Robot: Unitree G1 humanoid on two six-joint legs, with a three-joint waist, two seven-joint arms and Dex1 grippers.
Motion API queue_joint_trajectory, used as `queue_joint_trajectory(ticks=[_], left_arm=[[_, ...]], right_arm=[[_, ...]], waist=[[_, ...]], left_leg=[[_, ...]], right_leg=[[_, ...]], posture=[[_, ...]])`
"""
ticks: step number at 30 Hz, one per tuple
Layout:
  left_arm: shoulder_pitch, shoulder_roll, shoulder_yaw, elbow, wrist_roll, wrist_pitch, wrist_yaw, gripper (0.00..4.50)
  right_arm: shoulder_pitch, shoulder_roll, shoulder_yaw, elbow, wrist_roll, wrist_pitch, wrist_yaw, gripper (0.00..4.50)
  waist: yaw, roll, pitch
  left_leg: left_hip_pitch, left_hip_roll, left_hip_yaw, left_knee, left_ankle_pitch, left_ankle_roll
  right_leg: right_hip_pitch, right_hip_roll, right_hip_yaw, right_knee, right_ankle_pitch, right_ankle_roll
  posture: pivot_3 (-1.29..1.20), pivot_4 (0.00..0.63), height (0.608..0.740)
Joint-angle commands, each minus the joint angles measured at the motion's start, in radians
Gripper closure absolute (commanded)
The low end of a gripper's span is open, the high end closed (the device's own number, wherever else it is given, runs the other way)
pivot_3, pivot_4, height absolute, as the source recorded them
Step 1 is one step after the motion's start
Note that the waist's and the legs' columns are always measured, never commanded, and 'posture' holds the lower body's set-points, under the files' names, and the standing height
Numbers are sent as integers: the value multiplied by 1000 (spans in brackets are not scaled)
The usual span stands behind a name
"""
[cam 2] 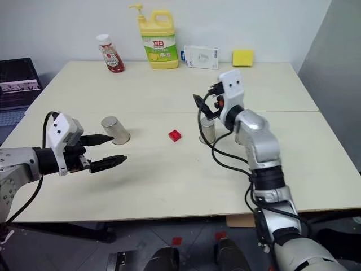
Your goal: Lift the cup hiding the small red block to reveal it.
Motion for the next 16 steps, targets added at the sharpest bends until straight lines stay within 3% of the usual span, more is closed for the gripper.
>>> queue_joint_trajectory(ticks=[1, 6, 16], left_arm=[[26, 43, 75, 7, 20, -26, -10, 0], [64, 70, 104, -12, 13, -16, -33, 0], [96, 74, 111, -34, 7, -13, -55, 0]], right_arm=[[117, -145, 6, -259, 140, 149, 172, 68], [280, -361, -25, -440, 264, 280, 305, 68], [433, -515, -103, -498, 335, 303, 331, 68]], waist=[[4, 0, 0], [11, 1, 0], [8, 0, 0]], left_leg=[[0, 0, 0, 0, 0, 0], [1, -1, 0, 1, 0, 0], [3, 1, 2, 1, 0, 0]], right_leg=[[0, 0, 0, 0, 0, 0], [1, -1, 0, -1, -3, 4], [2, 1, 1, 0, -3, 5]], posture=[[0, 150, 740], [0, 150, 740], [0, 150, 740]])
